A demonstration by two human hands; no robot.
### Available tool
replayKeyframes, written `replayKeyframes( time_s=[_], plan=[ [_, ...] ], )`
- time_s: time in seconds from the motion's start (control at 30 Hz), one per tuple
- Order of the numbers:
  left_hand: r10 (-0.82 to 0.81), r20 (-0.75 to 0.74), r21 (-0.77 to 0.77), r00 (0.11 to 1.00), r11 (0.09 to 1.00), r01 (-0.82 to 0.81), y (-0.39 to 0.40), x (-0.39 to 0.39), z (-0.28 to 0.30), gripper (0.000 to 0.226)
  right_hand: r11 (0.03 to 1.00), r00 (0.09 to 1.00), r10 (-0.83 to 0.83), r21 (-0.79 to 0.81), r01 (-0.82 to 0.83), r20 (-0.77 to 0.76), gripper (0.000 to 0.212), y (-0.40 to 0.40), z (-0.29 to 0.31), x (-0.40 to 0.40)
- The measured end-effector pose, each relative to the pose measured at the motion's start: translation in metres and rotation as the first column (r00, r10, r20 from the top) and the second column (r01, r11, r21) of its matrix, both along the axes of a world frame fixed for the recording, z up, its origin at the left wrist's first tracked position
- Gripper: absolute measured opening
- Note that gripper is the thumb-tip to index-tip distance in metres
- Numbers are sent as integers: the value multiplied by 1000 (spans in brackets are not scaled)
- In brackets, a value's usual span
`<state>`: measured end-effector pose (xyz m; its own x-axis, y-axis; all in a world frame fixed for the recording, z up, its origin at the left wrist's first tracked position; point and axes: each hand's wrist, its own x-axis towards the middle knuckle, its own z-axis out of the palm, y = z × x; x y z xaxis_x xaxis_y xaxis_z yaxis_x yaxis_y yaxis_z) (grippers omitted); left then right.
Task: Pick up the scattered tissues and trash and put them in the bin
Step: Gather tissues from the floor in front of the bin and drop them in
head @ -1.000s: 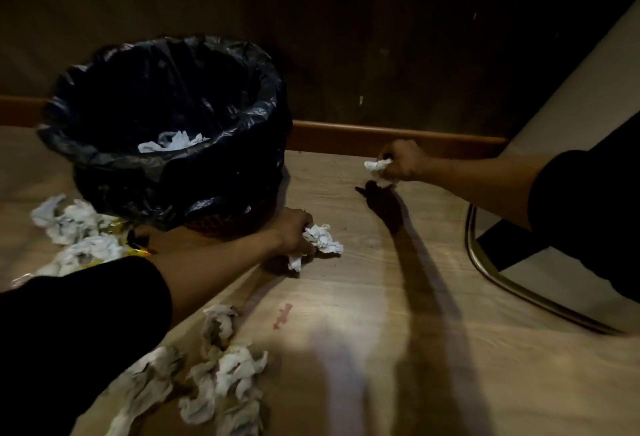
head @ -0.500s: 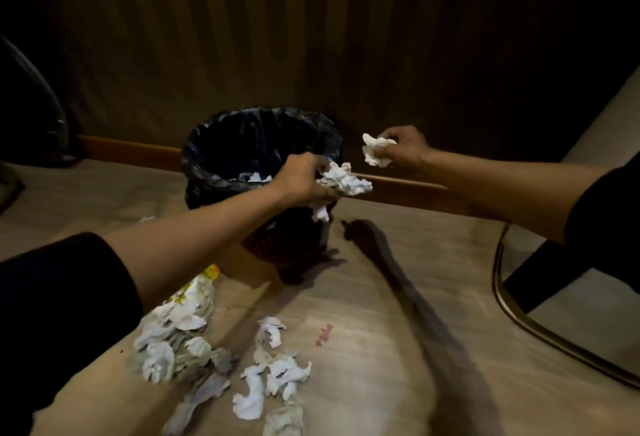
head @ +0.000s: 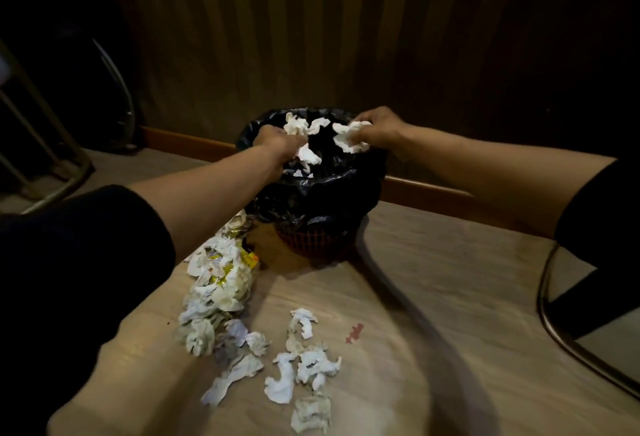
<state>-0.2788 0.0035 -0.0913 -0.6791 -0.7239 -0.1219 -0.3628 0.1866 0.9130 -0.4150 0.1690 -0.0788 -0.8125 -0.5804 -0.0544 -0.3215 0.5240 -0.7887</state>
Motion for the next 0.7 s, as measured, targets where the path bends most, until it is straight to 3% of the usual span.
replayKeyframes(
  time_s=[0.1, 0.2, 0.3, 0.47, 0.6, 0.7],
  plan=[
    [-50, 52, 15, 997, 999, 49, 4, 1, -3, 56, 994, 989, 108, -4, -108, 101, 60, -9, -2, 9],
    [-123, 106, -53, 987, 990, 129, 5, -1, -5, 69, 989, 981, 148, -6, -149, 121, 59, -11, -2, 17],
    [-168, 147, -289, 975, 935, 205, 11, 13, -2, 50, 991, 987, 126, 62, -120, -102, 41, -5, -3, 22],
    [-271, 33, -515, 962, 820, 248, 24, 48, -7, 27, 986, 896, 159, 15, -167, -414, 32, 21, -17, 53],
    [-371, -56, -655, 927, 714, 246, 41, 87, -19, 21, 957, 798, 211, -47, -287, -564, 26, 47, -41, 84],
    [-452, 15, -663, 892, 663, 347, 46, 116, -45, 17, 901, 735, 363, 17, -432, -573, 23, 65, -73, 102]
  ],
)
